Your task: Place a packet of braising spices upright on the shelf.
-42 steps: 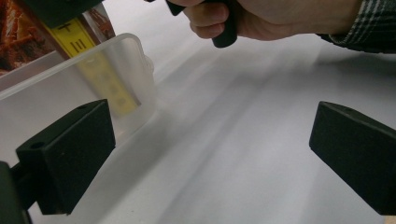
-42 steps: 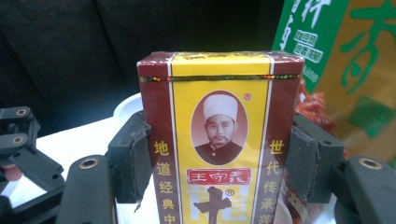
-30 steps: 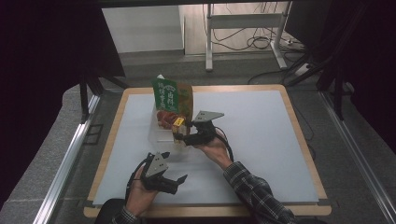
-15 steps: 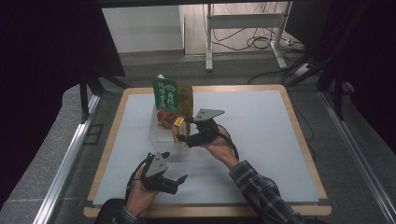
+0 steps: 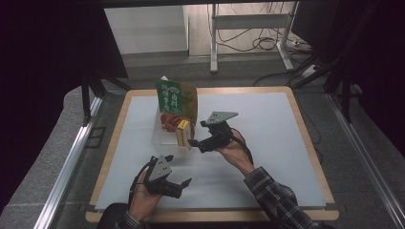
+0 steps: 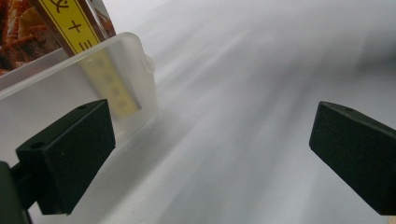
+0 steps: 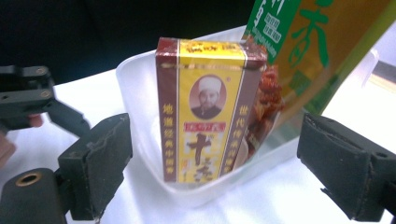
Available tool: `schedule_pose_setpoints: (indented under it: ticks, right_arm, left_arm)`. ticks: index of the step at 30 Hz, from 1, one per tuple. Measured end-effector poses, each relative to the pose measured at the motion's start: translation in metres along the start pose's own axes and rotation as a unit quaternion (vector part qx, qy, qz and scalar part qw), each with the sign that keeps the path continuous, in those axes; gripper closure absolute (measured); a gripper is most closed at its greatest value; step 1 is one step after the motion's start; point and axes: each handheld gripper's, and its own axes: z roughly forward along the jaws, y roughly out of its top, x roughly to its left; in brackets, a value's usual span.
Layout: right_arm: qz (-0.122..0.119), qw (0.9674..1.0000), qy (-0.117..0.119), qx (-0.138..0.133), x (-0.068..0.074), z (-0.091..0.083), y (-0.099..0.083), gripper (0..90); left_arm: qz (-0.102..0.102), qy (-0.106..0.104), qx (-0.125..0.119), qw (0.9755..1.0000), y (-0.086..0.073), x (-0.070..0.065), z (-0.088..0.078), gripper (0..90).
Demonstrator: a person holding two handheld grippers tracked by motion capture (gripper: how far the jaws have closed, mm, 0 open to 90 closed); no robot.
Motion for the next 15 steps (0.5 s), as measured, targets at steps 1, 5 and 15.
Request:
schedule_pose_setpoints:
  ticks: [1, 5, 15]
  right_arm:
    - [0.001, 1.0, 0.002, 0.001, 0.0, -0.003, -0.001, 9.9]
    - [0.001, 1.0, -0.002, 0.005, 0.0, -0.013, -0.005, 9.3]
    - [0.017, 0.9995, -0.008, 0.024, -0.005, -0.038, -0.018, 5.4]
  left_arm:
    - [0.0, 0.0, 0.0, 1.0, 0.0, 0.0, 0.0, 0.0]
    - [0.0, -0.001, 0.0, 1.0, 0.0, 0.0, 0.0, 0.0]
    - [-0.004, -0.002, -0.002, 1.0, 0.0, 0.0, 0.001, 0.0]
